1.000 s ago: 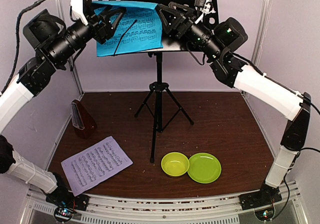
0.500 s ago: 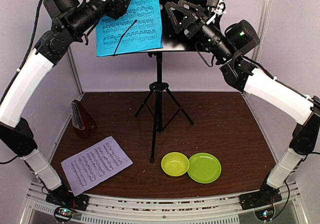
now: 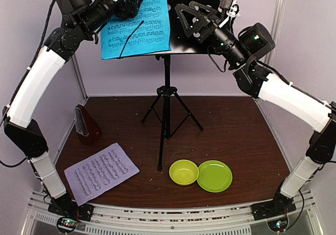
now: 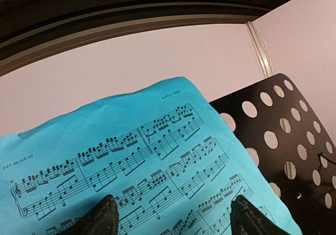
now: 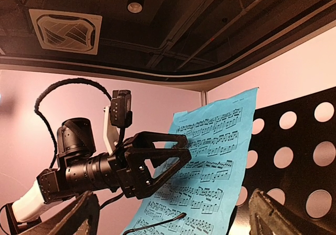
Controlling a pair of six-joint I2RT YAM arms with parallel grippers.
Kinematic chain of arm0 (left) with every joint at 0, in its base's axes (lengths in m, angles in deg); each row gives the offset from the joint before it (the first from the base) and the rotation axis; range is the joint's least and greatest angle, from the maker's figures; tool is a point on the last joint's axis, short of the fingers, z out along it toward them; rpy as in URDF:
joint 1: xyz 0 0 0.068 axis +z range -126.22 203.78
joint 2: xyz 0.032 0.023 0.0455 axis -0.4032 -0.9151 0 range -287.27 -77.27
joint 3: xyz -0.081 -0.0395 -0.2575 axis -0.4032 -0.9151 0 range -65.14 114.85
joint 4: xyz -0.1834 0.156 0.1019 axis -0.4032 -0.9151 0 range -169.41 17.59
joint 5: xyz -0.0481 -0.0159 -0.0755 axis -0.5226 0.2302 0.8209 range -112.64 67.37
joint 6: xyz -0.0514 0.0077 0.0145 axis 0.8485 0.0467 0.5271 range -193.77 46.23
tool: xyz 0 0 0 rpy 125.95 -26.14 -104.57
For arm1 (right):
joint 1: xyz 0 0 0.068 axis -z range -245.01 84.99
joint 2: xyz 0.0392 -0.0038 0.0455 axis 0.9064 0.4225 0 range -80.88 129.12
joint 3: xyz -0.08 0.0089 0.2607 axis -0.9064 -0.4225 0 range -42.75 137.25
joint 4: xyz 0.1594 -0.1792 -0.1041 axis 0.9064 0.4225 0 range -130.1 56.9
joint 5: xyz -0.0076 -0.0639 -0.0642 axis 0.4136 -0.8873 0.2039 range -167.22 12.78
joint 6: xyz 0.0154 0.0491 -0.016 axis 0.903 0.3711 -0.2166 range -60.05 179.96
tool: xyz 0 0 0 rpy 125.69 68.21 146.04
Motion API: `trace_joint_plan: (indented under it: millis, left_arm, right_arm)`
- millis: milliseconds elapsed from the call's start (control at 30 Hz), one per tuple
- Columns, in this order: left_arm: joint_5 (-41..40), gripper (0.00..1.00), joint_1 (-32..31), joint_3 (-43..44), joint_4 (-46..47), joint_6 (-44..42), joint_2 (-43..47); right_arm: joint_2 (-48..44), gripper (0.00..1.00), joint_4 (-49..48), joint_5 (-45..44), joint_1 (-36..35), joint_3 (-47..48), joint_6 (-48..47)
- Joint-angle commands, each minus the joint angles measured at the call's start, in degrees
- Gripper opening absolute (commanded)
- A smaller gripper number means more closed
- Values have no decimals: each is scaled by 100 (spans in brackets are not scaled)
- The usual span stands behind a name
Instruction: Set up the instrument practice props
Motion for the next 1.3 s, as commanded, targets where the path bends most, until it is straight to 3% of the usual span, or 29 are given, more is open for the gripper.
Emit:
trace_joint_plan:
  millis: [0,367,733,1267]
  left_arm:
    - [41,76,86,275,-21,67,-63]
    - [425,82,88,159,-341,118,379]
    - [203,86,85,-1575,-426,686,1866]
    - [-738,87,89,-5997,-914,2417,4500]
  right_arm:
    - [-217,100,-92,-30,28,-27,-74]
    - [-344,100,5,7,28,-76,-139]
    - [-623,100,504,137,22,-271,-182]
    - [-2360,100,1176,-165,-89,-2649,261]
